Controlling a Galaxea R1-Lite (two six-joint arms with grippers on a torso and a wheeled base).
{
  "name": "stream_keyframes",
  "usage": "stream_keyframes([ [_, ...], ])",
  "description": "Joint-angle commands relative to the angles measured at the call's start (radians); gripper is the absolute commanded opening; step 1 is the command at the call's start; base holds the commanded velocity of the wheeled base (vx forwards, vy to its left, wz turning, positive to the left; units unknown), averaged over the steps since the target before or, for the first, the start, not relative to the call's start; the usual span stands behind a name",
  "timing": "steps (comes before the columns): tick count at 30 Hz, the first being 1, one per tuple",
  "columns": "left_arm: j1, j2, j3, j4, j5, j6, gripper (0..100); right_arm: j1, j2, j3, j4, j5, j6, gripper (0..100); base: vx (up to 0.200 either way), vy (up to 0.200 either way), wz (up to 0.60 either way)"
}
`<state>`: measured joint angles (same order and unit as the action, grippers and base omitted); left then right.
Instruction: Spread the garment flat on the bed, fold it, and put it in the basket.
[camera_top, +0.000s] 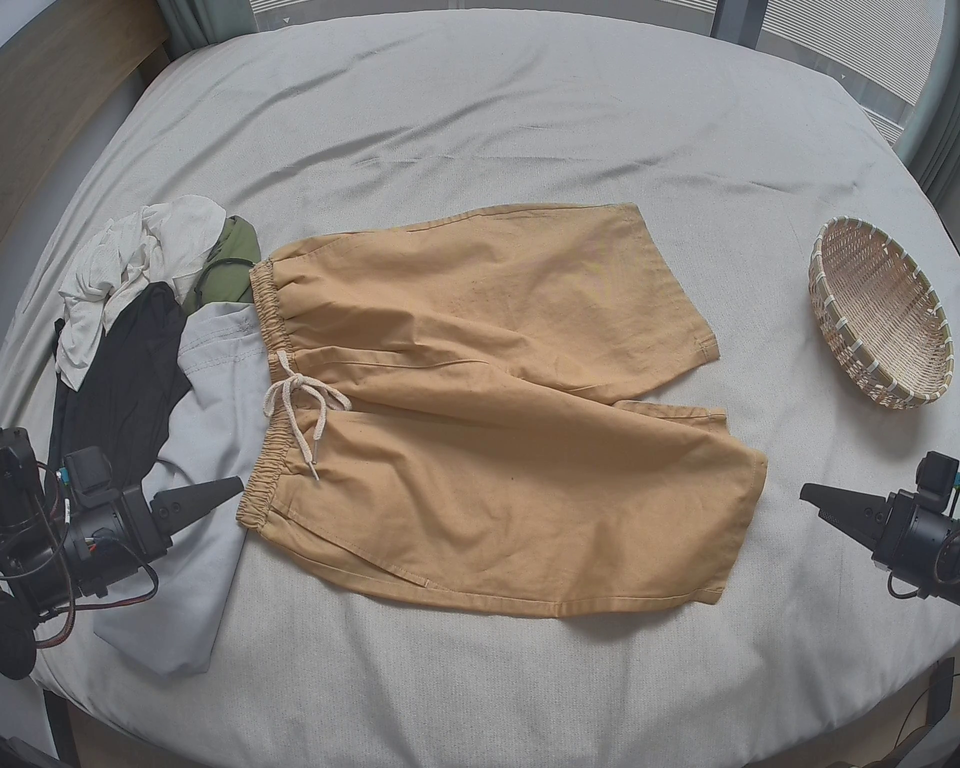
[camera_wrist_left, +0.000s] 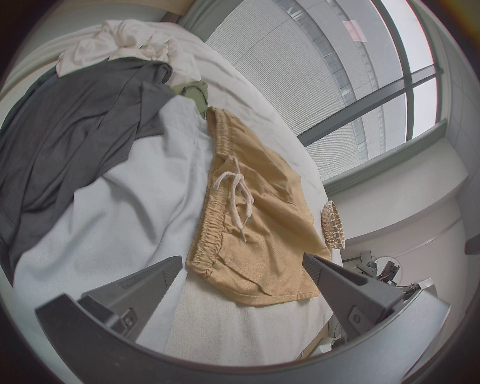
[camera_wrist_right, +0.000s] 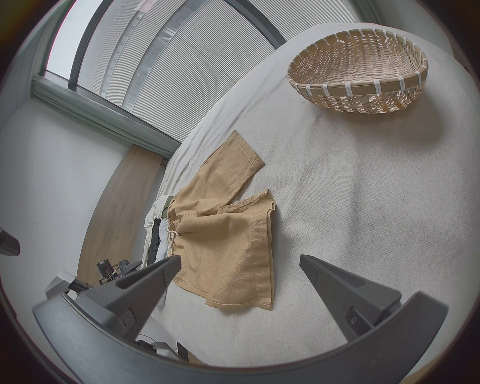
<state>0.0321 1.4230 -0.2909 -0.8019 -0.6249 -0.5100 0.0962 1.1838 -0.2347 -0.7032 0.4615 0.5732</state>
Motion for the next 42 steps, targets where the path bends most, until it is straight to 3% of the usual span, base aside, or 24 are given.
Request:
stream_keyframes([
  [1,-0.009,0.071,0.012,-0.002,-0.001,-0.002,100,0.0,0.007,0.0,-0.001,0.0,0.001,100,0.0,0.0,0.0],
  [5,-0.009,0.103,0.006,-0.006,-0.001,-0.002,100,0.0,0.005,0.0,-0.001,0.0,0.001,100,0.0,0.0,0.0],
  [27,-0.058,0.321,0.004,-0.306,0.028,-0.013,100,0.0,0.0,0.002,-0.004,-0.001,0.001,100,0.0,0.0,0.0],
  [28,-0.058,0.326,0.006,-0.315,0.028,-0.018,0,0.0,0.0,0.005,-0.004,-0.001,-0.001,100,0.0,0.0,0.0],
  [37,-0.077,0.301,0.032,-0.322,0.021,-0.038,0,0.0,0.008,0.018,-0.002,-0.001,-0.003,100,0.0,0.0,0.0],
  [42,-0.072,0.175,0.099,-0.307,0.016,-0.042,0,0.011,0.043,0.026,-0.001,-0.001,-0.021,100,0.0,0.0,0.0],
])
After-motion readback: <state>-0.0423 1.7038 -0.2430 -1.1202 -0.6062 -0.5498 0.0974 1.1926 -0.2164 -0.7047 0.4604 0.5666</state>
